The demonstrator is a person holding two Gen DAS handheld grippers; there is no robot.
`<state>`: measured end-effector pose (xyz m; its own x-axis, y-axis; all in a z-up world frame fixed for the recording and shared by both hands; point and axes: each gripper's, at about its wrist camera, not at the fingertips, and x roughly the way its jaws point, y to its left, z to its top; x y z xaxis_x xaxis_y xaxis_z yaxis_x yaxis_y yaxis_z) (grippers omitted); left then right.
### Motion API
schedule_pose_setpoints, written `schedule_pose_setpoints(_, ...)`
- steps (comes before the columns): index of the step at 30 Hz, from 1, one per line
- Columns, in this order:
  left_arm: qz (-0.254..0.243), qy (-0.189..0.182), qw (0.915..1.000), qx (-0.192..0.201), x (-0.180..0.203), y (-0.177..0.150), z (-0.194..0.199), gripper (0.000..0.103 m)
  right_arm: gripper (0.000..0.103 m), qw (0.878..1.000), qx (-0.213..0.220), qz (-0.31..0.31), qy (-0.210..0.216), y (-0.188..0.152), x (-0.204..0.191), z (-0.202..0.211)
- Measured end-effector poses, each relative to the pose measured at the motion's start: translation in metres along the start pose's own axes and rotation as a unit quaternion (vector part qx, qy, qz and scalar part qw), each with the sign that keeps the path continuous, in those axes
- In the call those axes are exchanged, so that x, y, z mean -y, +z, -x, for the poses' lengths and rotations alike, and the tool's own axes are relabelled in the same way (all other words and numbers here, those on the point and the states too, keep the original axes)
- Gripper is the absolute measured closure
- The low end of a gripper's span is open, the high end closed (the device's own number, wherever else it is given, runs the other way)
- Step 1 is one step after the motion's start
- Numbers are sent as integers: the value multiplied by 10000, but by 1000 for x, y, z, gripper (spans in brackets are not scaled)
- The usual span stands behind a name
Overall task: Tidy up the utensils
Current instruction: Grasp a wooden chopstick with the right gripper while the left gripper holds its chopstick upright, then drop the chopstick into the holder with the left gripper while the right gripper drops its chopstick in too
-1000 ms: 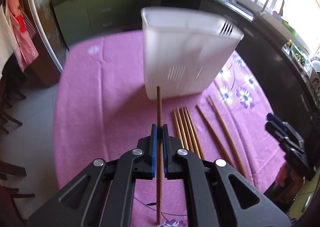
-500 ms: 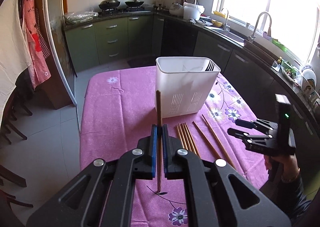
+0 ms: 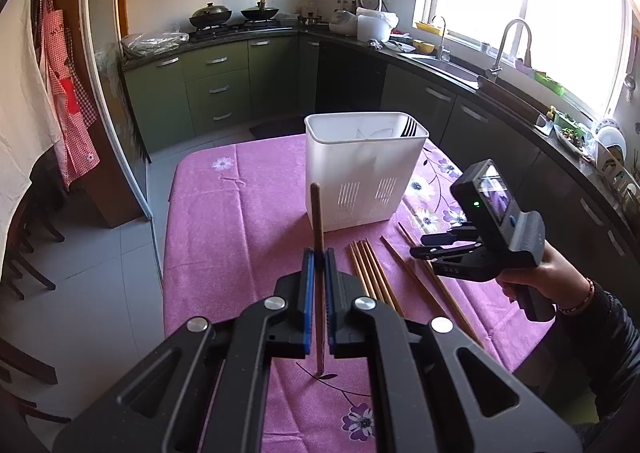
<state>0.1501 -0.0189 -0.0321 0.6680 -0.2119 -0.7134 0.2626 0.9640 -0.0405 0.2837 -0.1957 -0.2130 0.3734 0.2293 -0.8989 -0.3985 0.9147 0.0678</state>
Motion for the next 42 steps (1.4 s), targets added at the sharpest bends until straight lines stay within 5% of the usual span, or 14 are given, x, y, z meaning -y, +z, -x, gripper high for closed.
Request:
schedule_pose_setpoints(5,-33,12,10000,-6,2,0,0,98,92,9999,-50,117,-41,4,-8,-6)
schedule_pose_setpoints(13,-58,40,10000,-12,4,0,1,98,96,9999,94,49,79,-6,-4,2)
schedule_pose_setpoints(20,-62,52,10000,-27,4,0,2,98,96,9948,994,-85,186,-17,10,67)
schedule_pose_setpoints(28,-127,75,9999,-31,6,-2,4,98,96,9708,2390,-146,139,-43,10,173)
schedule_pose_setpoints(42,-141,35,9999,5,5,-6,10,98,96,9606,2758,-312,132,-82,2,197)
